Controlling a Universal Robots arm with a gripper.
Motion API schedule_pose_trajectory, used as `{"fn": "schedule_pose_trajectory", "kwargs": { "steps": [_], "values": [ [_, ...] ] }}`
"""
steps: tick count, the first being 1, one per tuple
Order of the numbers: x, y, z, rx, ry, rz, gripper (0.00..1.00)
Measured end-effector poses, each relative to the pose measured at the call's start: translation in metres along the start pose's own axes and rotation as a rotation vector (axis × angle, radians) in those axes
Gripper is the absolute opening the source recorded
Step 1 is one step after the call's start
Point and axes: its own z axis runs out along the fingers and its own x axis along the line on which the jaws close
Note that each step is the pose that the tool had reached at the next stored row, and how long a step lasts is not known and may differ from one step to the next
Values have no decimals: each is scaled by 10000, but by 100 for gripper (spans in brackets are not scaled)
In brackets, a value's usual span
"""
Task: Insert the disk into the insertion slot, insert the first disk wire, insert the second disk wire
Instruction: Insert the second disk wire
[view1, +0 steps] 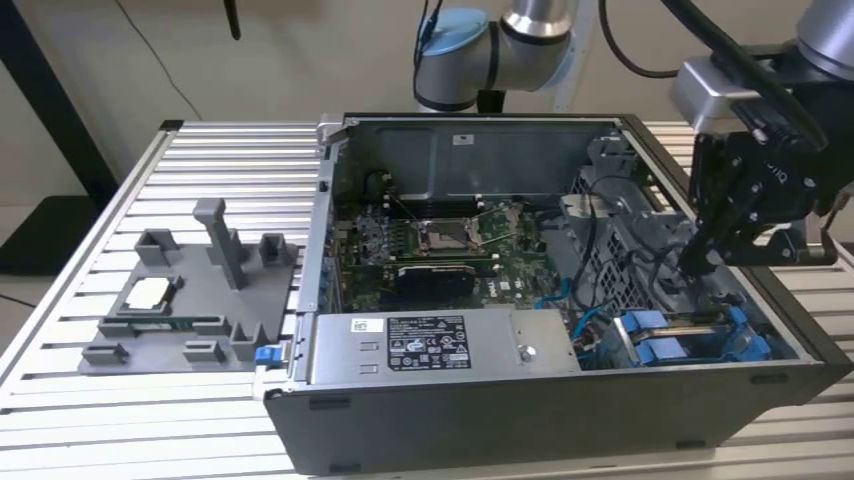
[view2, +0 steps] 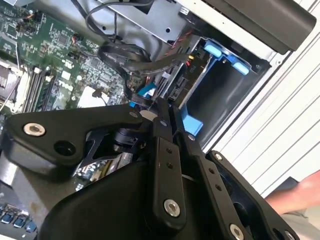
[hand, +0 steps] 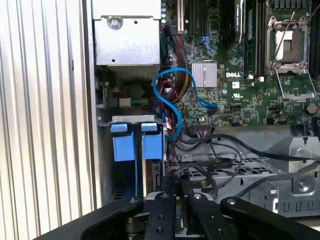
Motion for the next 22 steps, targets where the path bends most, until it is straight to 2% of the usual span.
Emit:
{"fn": "schedule_pose_trajectory", "kwargs": {
  "steps": [3,9,10,18,22],
  "values": [
    [76,16,12,136,-110,-11,16],
    [142,87,33,699,-191,-71,16],
    [144,99,39,766,-201,-78,16],
    [146,100,55,769,-220,-76,16],
    [151,106,102,836,-270,-79,16]
  ]
}}
